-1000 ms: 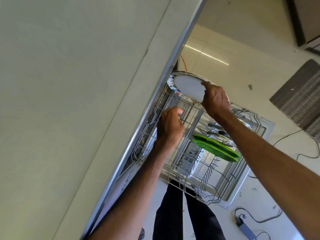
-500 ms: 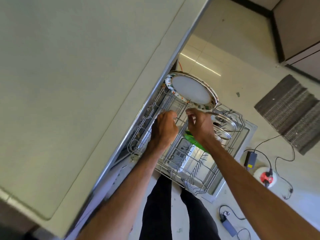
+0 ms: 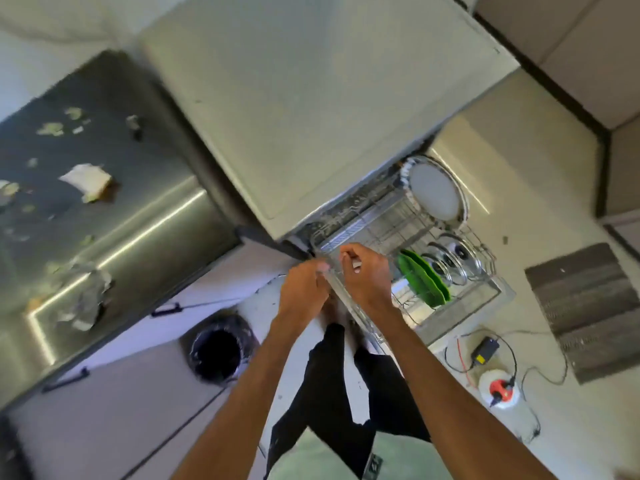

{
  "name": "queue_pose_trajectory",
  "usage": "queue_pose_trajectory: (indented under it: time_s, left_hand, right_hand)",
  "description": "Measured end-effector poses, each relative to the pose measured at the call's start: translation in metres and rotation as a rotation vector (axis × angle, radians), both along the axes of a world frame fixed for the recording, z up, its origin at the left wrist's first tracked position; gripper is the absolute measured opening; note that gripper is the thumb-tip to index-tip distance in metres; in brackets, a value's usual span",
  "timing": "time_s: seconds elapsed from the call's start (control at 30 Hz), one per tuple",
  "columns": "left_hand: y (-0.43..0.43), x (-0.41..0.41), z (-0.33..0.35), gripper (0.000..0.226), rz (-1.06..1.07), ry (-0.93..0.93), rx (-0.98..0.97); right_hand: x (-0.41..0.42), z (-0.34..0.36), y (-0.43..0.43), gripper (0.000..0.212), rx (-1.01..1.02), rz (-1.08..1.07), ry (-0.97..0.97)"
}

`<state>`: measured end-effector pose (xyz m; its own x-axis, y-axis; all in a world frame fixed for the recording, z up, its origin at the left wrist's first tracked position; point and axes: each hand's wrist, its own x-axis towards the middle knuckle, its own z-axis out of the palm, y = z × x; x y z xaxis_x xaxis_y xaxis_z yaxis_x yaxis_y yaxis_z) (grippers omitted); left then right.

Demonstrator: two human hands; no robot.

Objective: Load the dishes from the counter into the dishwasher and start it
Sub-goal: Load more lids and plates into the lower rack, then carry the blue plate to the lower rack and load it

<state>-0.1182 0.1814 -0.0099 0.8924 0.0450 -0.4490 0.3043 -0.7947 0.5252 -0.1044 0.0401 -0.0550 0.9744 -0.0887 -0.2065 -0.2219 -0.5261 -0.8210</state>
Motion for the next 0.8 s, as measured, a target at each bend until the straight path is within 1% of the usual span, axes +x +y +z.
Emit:
queue_pose_trajectory:
  time_s: [0.13,0.33,0.47,0.6,0.7,0.8]
  left_hand:
    - [0.073,-0.055,0.046,0.031,0.191,-0.069,0.024]
    - [0.186,-0.130,0.107,0.025,0.493,-0.226,0.085]
    - [0.262,-0.186,0.137,0.023,0.628,-0.306,0.128]
    - [0.330,-0.235,0.164,0.021,0.722,-0.337,0.177]
    - [0.378,-0.263,0.188,0.022,0.803,-0.335,0.201]
    - [0.422,-0.282,0.200,0.024,0.860,-0.355,0.207]
  right_hand:
    - [-0.020,0.057,0.071,0.015,0.019,0.213,-0.115]
    - [-0.058,0.121,0.202,0.019,0.134,0.597,-0.208]
    - [-0.092,0.155,0.287,0.018,0.132,0.793,-0.259]
    - [-0.121,0.184,0.365,0.018,0.125,0.914,-0.268]
    - [-0.133,0.206,0.416,0.018,0.128,0.953,-0.271]
    - [-0.139,0.224,0.457,0.016,0.117,0.988,-0.325]
